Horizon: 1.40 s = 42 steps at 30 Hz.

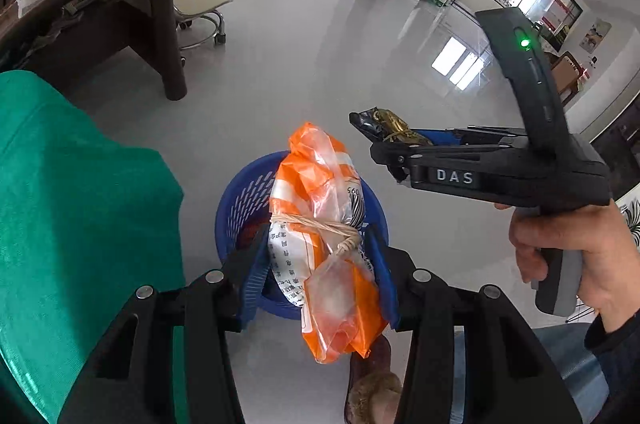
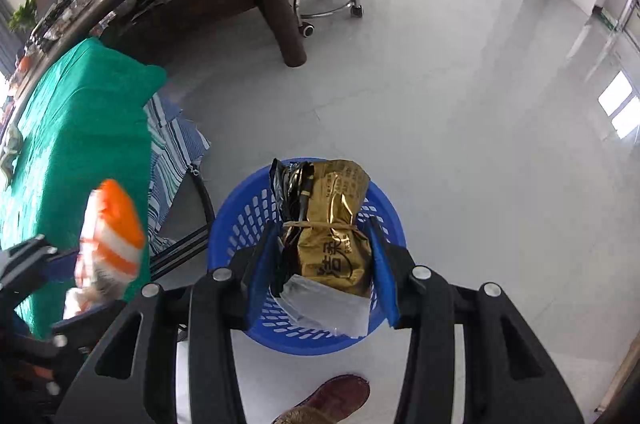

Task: Collect trash
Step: 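Carry the orange-white bag and gold foil bag over the wastebasket and release both, then move both tools back over the table toward the last bags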

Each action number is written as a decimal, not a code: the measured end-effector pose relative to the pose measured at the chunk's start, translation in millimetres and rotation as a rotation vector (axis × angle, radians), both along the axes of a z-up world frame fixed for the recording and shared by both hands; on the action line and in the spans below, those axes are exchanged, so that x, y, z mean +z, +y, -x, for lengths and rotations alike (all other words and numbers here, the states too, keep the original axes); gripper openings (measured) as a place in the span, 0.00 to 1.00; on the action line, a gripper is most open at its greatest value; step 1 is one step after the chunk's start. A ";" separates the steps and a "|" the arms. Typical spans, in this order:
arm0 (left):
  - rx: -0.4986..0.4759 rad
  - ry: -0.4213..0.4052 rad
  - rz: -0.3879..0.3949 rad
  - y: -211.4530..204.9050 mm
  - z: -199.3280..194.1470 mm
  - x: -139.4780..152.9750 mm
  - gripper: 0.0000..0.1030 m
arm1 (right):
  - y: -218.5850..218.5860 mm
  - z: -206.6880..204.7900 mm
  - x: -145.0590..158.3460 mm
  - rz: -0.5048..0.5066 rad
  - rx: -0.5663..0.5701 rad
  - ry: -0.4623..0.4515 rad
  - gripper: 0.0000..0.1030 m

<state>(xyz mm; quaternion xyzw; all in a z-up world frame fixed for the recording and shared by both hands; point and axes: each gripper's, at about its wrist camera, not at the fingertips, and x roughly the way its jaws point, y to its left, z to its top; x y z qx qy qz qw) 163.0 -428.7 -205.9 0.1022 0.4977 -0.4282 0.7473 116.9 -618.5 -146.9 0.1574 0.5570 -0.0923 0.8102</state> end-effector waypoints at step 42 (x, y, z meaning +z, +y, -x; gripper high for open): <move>0.517 -0.326 -0.236 369.8 -9.0 54.7 0.95 | 334.2 -11.9 92.0 0.087 0.530 -0.423 0.89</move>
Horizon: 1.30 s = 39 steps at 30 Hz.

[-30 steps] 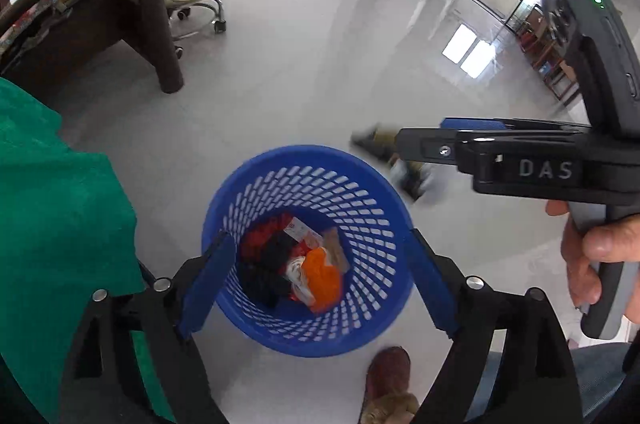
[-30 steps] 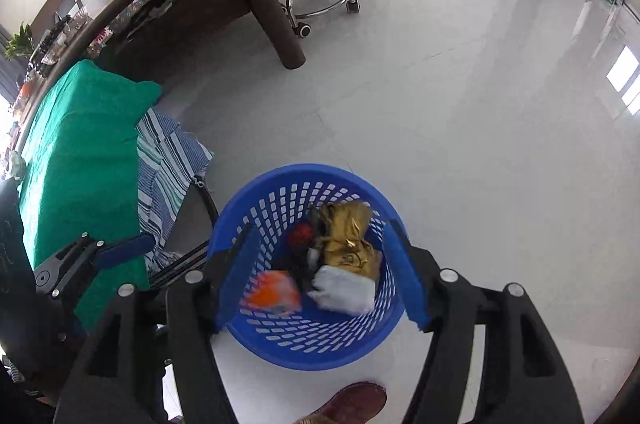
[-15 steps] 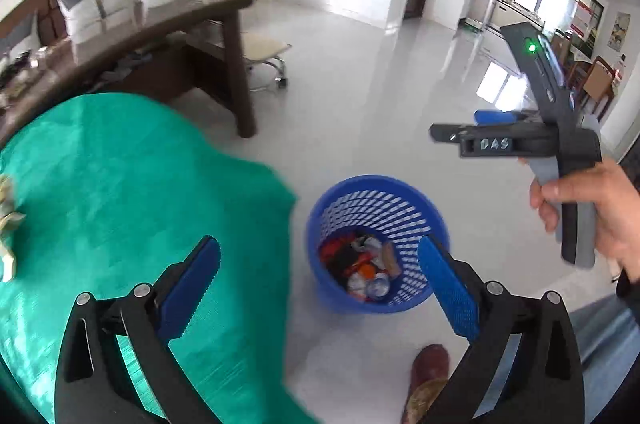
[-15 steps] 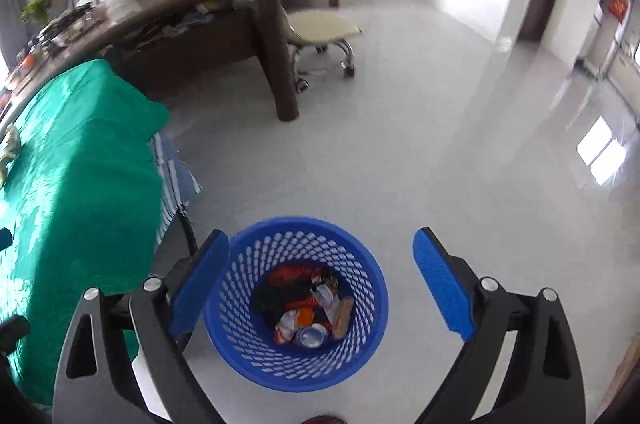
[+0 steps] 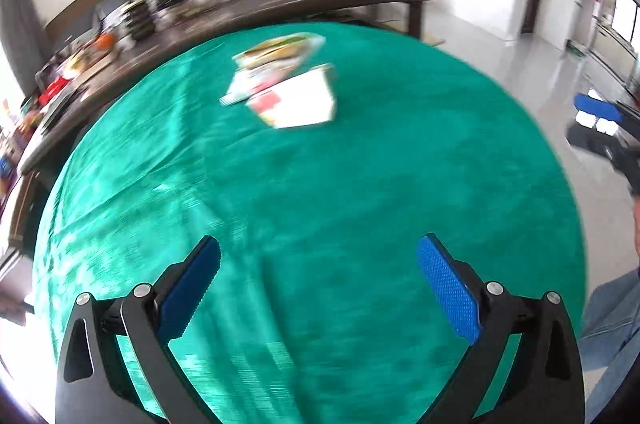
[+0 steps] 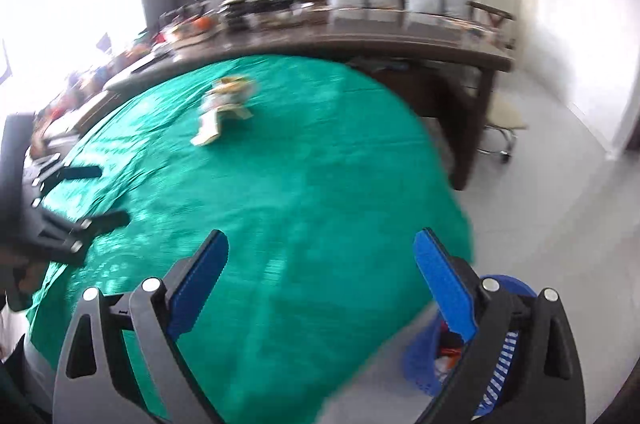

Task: Collect trash
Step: 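Move both tools back over the table toward the last bags, then grasp the red-white paper bag with the right tool while the left tool grasps the yellow-green snack bag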

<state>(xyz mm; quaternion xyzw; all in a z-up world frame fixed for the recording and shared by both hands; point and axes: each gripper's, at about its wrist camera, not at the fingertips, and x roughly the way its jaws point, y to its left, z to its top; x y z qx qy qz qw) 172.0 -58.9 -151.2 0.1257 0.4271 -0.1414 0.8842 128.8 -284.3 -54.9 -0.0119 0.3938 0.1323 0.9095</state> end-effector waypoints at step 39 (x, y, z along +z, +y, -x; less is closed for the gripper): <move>0.114 0.077 0.076 87.7 -20.8 -24.7 0.96 | 81.5 -56.9 -11.8 0.016 0.254 0.186 0.38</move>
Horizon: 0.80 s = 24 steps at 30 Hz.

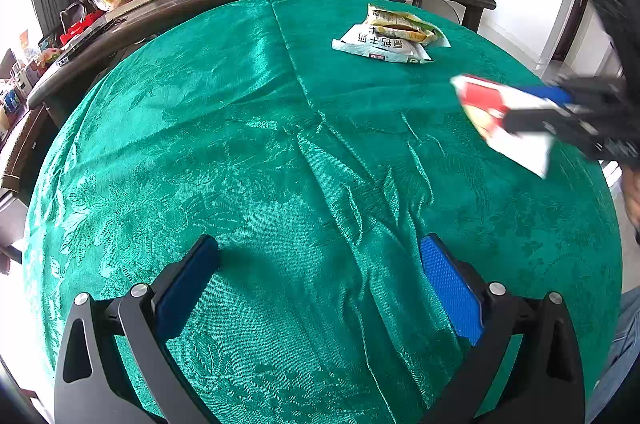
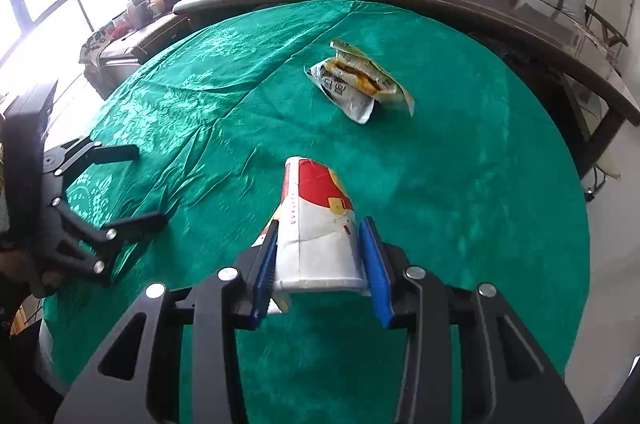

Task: Collect trash
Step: 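Grasp the red-white paper bag with the right tool while the left tool grasps the yellow-green snack bag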

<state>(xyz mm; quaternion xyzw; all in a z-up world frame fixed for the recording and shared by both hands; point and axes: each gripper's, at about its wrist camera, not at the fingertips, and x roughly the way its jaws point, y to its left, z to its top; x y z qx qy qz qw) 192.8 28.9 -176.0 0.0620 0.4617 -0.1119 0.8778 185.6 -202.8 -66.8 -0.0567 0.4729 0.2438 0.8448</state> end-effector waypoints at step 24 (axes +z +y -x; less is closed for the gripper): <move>-0.343 0.038 0.110 -90.8 -179.1 12.7 0.96 | -13.7 39.3 -27.7 -0.083 -0.135 -0.061 0.38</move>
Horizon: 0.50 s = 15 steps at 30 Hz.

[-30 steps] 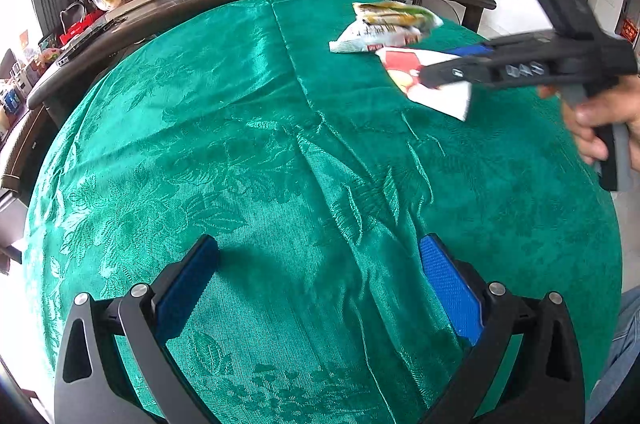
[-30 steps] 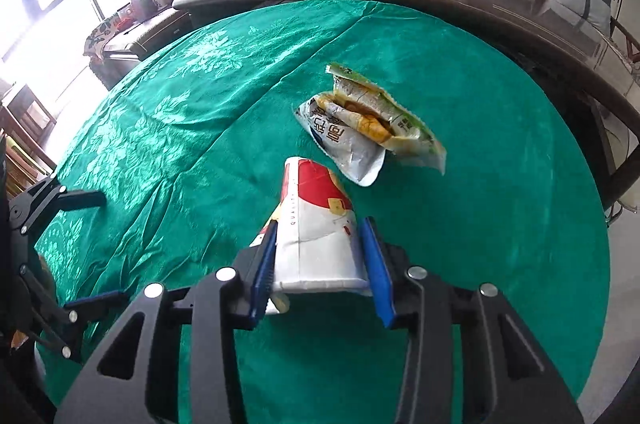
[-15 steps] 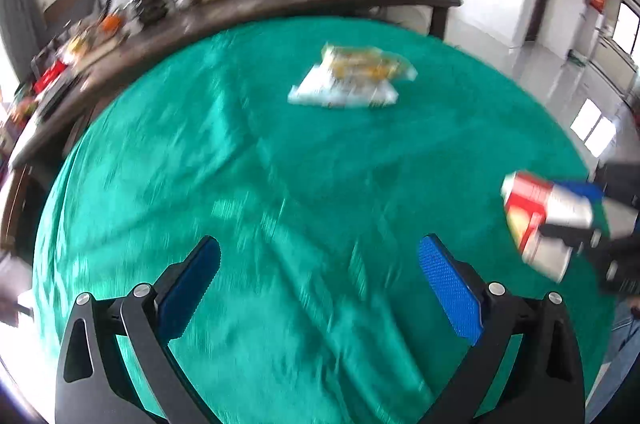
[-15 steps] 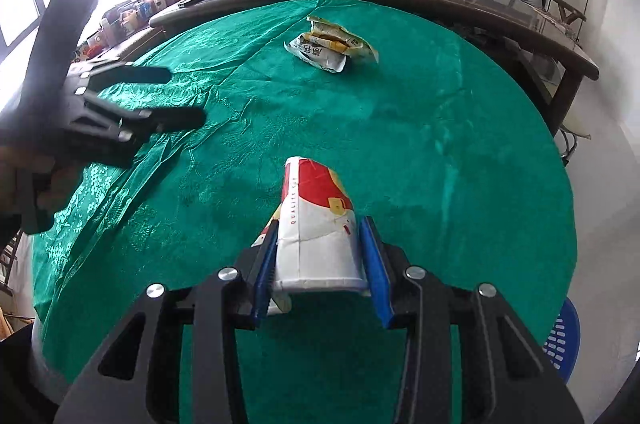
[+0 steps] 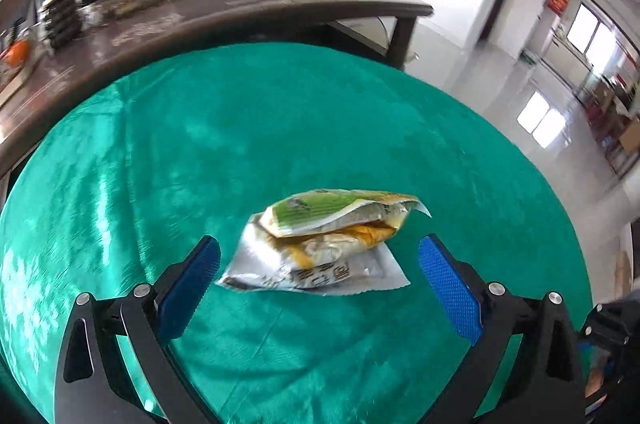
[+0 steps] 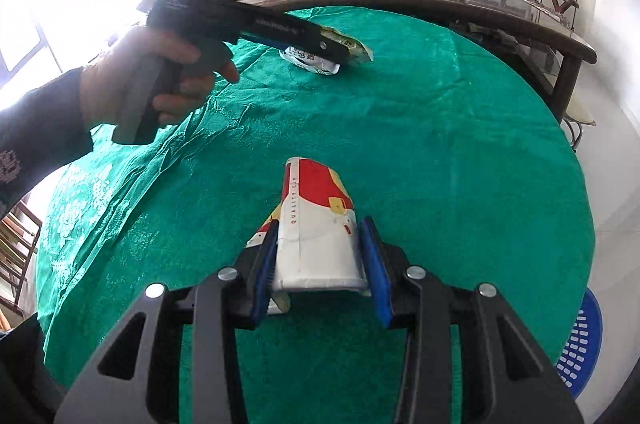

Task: Collect trash

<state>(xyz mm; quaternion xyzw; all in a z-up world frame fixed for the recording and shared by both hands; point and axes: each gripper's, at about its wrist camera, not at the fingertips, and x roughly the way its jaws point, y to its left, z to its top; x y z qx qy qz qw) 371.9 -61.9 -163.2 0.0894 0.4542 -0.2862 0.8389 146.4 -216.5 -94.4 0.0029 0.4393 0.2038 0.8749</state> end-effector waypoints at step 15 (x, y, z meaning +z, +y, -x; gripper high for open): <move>0.084 -0.004 -0.026 30.3 39.1 4.0 0.47 | -8.6 3.2 4.6 0.008 -0.056 -0.006 0.38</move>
